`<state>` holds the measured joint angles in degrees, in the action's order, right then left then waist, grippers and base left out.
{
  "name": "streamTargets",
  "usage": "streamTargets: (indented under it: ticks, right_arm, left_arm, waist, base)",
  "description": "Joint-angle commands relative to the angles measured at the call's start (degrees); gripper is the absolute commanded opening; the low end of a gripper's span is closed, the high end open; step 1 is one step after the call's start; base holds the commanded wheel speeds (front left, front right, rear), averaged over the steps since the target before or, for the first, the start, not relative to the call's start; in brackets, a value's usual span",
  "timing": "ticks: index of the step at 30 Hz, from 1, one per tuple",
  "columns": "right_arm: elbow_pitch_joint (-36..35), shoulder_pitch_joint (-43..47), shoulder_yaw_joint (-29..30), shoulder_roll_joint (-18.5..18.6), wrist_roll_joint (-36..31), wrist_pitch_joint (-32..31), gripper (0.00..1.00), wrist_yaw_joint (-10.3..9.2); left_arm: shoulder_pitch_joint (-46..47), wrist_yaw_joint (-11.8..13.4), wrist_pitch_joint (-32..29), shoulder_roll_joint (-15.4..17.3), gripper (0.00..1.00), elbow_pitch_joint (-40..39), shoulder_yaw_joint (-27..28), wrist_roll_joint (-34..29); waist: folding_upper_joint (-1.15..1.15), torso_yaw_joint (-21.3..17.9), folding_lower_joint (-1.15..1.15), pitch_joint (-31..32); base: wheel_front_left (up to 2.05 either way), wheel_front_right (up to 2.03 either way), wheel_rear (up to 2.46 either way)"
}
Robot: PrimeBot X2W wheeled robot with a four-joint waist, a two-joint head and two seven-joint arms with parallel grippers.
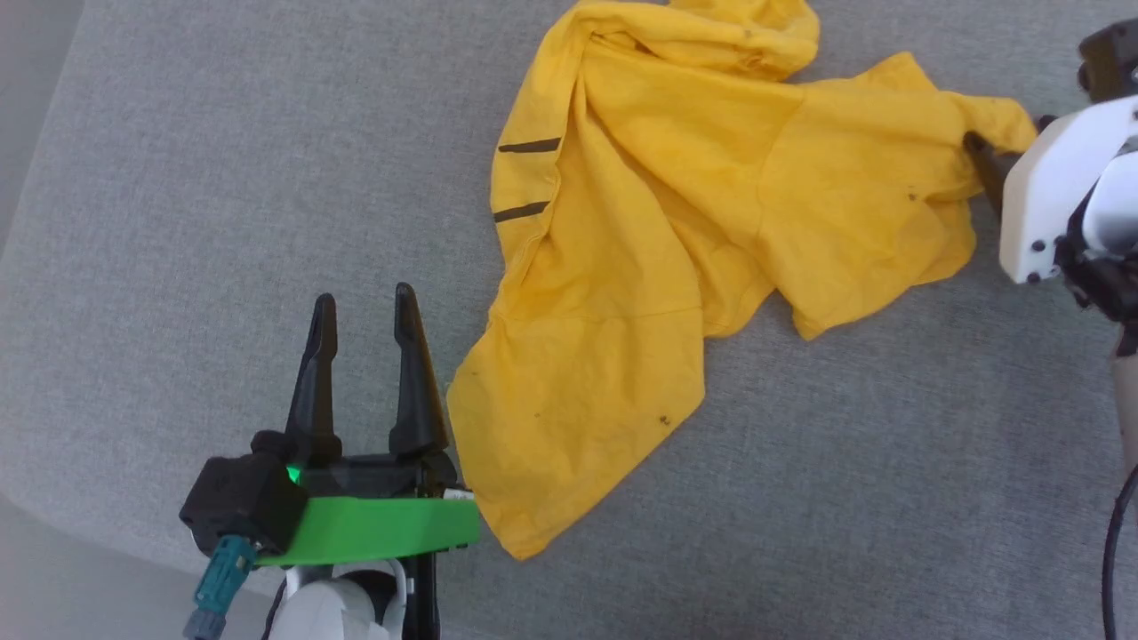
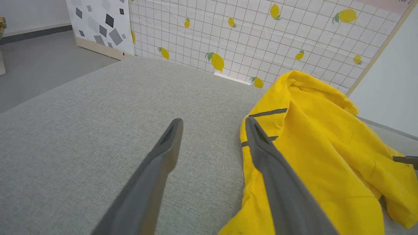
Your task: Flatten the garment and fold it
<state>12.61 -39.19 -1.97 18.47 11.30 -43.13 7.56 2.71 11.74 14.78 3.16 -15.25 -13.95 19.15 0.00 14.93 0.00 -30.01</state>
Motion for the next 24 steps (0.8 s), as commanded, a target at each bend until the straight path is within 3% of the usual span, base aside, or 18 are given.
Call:
streamTargets:
  ticks: [1, 6, 12, 20, 24]
  right_arm:
    - [1.9, 0.7, -0.5, -0.3, 0.5, -1.6, 0.0, -0.08]
    - [1.6, 1.0, 0.4, -0.8, 1.3, -1.1, 0.0, -0.08]
    - [0.4, 2.6, 6.9, -0.9, 2.0, 6.0, 0.0, -0.08]
    - [-2.4, 14.4, 26.7, 0.7, 1.5, 10.7, 0.0, -0.08]
    - [-4.5, 23.1, 38.0, -1.5, 0.7, 11.9, 0.0, -0.08]
  left_arm:
    - [1.2, 0.3, 0.2, -0.3, 1.0, 0.2, 0.0, 0.1]
    - [1.0, 0.2, 0.2, -0.3, 1.0, 0.8, 0.7, 0.0]
    - [0.2, -1.2, 0.2, -0.3, 1.0, 1.9, 2.0, -0.9]
    - [-2.0, -3.3, 0.2, -0.3, 1.0, 3.5, 2.9, -2.1]
    - [-2.8, -4.2, 0.2, -0.3, 1.0, 4.4, 2.6, -2.1]
  waist:
    - [0.0, 0.4, 0.0, -0.4]
    - [0.0, -0.8, 0.0, 1.2]
    - [0.0, -3.9, 0.0, 6.1]
    - [0.0, -8.2, 0.0, 10.3]
    - [0.0, -9.8, 0.0, 10.9]
  base:
    - [0.0, 0.0, 0.0]
    - [0.0, 0.0, 0.0]
    - [0.0, 0.0, 0.0]
    - [0.0, 0.0, 0.0]
    - [0.0, 0.0, 0.0]
